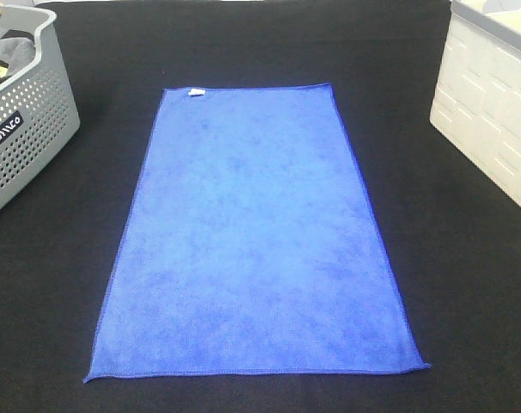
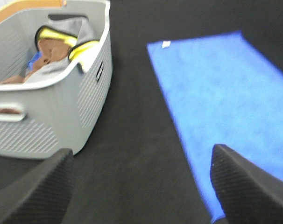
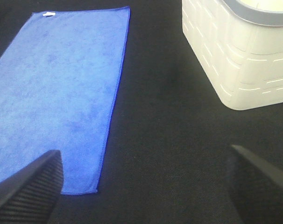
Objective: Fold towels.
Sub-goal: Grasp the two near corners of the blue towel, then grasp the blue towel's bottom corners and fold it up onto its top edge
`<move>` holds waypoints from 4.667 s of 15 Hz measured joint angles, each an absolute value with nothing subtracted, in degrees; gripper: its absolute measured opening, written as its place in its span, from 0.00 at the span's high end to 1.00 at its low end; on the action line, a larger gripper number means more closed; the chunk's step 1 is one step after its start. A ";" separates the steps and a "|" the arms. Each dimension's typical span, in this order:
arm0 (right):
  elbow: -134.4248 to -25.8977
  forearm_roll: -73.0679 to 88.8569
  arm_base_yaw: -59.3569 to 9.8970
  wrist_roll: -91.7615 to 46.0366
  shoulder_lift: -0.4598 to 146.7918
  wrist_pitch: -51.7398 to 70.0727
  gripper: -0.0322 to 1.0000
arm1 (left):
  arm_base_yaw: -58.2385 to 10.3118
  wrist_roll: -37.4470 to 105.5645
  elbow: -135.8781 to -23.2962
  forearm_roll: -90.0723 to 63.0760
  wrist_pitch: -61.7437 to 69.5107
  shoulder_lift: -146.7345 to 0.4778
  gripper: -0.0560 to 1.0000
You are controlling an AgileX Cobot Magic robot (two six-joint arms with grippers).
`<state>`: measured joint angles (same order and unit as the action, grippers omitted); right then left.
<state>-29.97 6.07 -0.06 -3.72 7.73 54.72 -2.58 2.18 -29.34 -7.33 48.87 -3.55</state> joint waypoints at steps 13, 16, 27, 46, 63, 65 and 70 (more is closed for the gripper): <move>-29.97 25.10 0.00 -12.72 61.48 45.84 0.16 | -2.58 17.70 -28.42 -37.01 37.36 -59.93 0.23; -29.97 31.46 0.00 -18.74 68.87 42.06 0.16 | -2.58 23.03 -28.30 -42.86 34.72 -69.39 0.23; -30.14 51.62 0.00 -42.00 93.16 33.86 0.22 | -2.58 51.34 -28.30 -68.58 29.74 -94.08 0.23; -31.05 73.85 -8.14 -54.77 106.46 28.13 0.97 | -10.08 74.26 -30.54 -93.68 27.39 -107.54 0.95; -17.65 64.74 -8.14 -47.15 92.42 33.29 0.97 | -10.03 37.59 -21.83 -53.63 31.46 -86.92 0.95; -20.05 64.69 -8.14 -47.33 92.42 33.35 0.97 | -10.03 37.59 -22.52 -53.63 29.39 -86.63 0.95; -38.22 59.19 -8.14 -41.37 94.02 33.06 0.97 | -10.03 35.18 -35.58 -53.23 26.59 -87.32 0.95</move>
<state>-38.22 59.19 -8.14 -41.37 94.02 33.06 -10.03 35.18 -35.58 -53.23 26.59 -87.32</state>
